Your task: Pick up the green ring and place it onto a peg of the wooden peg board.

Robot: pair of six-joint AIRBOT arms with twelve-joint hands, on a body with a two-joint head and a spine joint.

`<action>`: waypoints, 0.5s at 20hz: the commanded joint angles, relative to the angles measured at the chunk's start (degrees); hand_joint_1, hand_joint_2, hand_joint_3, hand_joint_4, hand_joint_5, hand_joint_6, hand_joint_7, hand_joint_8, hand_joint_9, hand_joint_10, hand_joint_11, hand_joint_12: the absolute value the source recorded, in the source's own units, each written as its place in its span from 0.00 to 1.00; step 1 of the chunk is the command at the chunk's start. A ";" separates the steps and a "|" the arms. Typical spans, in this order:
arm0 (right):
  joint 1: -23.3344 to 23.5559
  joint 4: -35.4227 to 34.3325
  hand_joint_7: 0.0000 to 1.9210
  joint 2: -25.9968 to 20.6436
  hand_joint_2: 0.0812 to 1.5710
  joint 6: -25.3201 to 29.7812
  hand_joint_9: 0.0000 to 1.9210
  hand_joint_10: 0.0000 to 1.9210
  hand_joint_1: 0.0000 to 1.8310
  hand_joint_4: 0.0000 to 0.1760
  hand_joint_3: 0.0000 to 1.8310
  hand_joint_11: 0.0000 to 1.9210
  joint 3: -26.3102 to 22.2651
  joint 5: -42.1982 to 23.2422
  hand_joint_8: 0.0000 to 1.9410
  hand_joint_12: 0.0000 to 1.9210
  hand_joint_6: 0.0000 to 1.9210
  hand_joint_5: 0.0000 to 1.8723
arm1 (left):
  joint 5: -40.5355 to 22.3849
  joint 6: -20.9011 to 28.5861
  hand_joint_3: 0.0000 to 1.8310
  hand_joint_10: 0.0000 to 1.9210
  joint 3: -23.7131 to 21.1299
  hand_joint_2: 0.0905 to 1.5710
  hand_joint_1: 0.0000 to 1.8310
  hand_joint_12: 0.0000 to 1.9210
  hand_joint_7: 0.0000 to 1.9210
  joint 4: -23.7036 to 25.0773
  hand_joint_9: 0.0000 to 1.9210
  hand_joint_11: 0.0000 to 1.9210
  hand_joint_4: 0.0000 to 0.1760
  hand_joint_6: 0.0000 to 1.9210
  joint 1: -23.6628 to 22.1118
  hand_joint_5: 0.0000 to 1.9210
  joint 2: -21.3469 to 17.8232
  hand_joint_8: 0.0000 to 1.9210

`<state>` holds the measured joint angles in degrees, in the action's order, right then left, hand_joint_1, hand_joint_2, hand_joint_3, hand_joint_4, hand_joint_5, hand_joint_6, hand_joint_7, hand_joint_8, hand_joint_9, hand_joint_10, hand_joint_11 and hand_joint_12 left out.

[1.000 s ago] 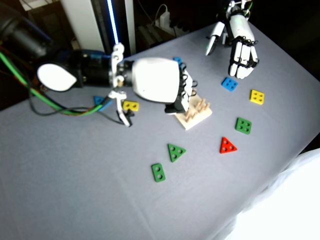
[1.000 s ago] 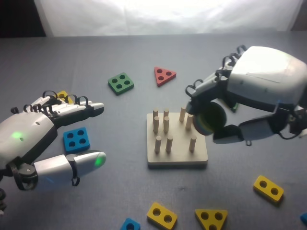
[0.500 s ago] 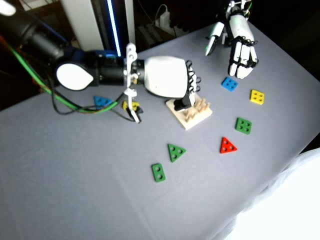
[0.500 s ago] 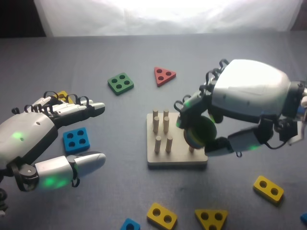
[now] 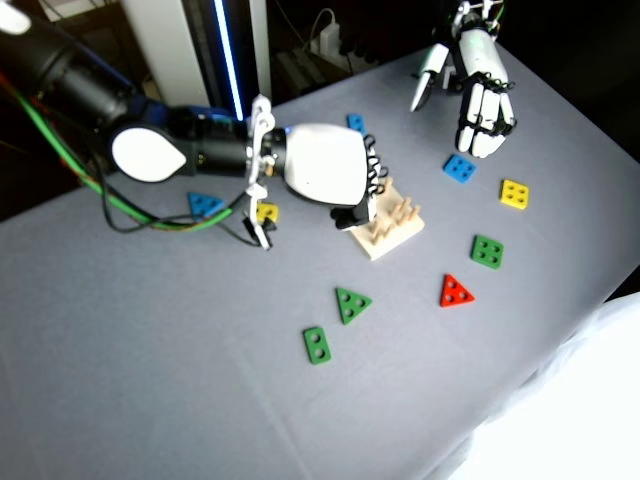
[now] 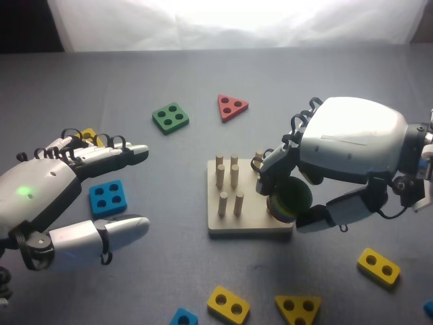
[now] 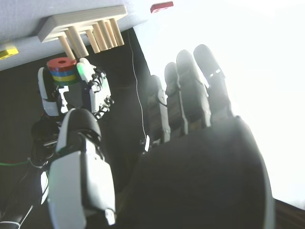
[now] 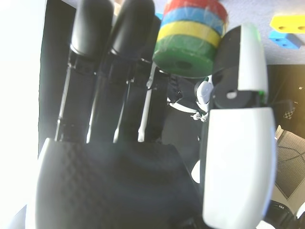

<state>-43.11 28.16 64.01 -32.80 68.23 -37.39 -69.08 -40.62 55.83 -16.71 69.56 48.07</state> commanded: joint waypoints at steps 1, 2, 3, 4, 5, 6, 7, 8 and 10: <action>0.55 -1.46 0.68 0.12 0.63 0.32 0.66 0.40 0.70 0.00 0.00 0.55 0.18 -5.96 0.26 0.61 0.39 0.59 | -7.49 0.46 0.00 0.00 0.08 0.68 0.26 0.54 0.20 1.03 0.20 0.00 0.35 0.00 -0.46 0.21 0.34 0.00; 0.55 -1.46 0.68 0.12 0.63 0.32 0.66 0.40 0.70 0.00 0.00 0.55 0.26 -5.96 0.27 0.61 0.39 0.59 | -7.51 0.49 0.00 0.00 0.08 0.68 0.27 0.54 0.20 1.03 0.20 0.00 0.34 0.00 -0.46 0.21 0.34 0.00; 0.55 -1.48 0.71 0.12 0.62 0.32 0.67 0.36 0.70 0.00 0.00 0.54 0.34 -5.96 0.19 0.58 0.42 0.59 | -7.51 0.50 0.00 0.00 0.08 0.69 0.26 0.54 0.20 1.04 0.20 0.00 0.30 0.00 -0.46 0.22 0.34 0.00; 0.56 -1.49 0.71 0.12 0.62 0.32 0.67 0.36 0.70 0.00 0.00 0.54 0.37 -5.97 0.19 0.58 0.42 0.59 | -7.51 0.50 0.00 0.00 0.09 0.69 0.26 0.54 0.20 1.04 0.20 0.00 0.30 0.00 -0.46 0.22 0.34 0.00; 0.66 -1.55 0.71 0.24 0.63 0.32 0.67 0.33 0.70 0.00 0.00 0.54 0.47 -5.99 0.18 0.55 0.42 0.58 | -7.51 0.50 0.00 0.00 0.10 0.69 0.26 0.53 0.20 1.04 0.20 0.00 0.31 0.00 -0.46 0.22 0.34 0.00; 0.88 -1.65 0.71 0.43 0.63 0.32 0.67 0.33 0.70 0.00 0.00 0.54 0.60 -6.02 0.18 0.55 0.42 0.58 | -7.52 0.50 0.00 0.00 0.09 0.69 0.26 0.53 0.20 1.04 0.20 0.00 0.31 0.00 -0.46 0.22 0.34 0.00; 1.02 -1.71 0.70 0.55 0.63 0.32 0.67 0.31 0.70 0.00 0.00 0.54 0.67 -6.04 0.21 0.55 0.43 0.58 | -7.53 0.50 0.00 0.00 0.08 0.69 0.26 0.53 0.20 1.05 0.20 0.00 0.32 0.00 -0.46 0.22 0.33 0.00; 1.13 -1.84 0.70 0.75 0.63 0.32 0.67 0.30 0.69 0.00 0.00 0.55 0.75 -6.22 0.20 0.54 0.46 0.57 | -7.55 0.50 0.00 0.00 0.09 0.68 0.25 0.54 0.20 1.05 0.20 0.00 0.33 0.00 -0.46 0.22 0.33 0.00; 1.40 -2.06 0.68 0.92 0.64 0.32 0.66 0.27 0.69 0.00 0.00 0.54 0.78 -6.82 0.22 0.54 0.48 0.56 | -7.63 0.52 0.00 0.00 0.09 0.69 0.27 0.52 0.20 1.05 0.20 0.00 0.28 0.00 -0.46 0.22 0.31 0.00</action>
<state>-42.63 27.73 64.71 -32.77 68.90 -37.54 -69.43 -40.58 55.83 -16.71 69.56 48.07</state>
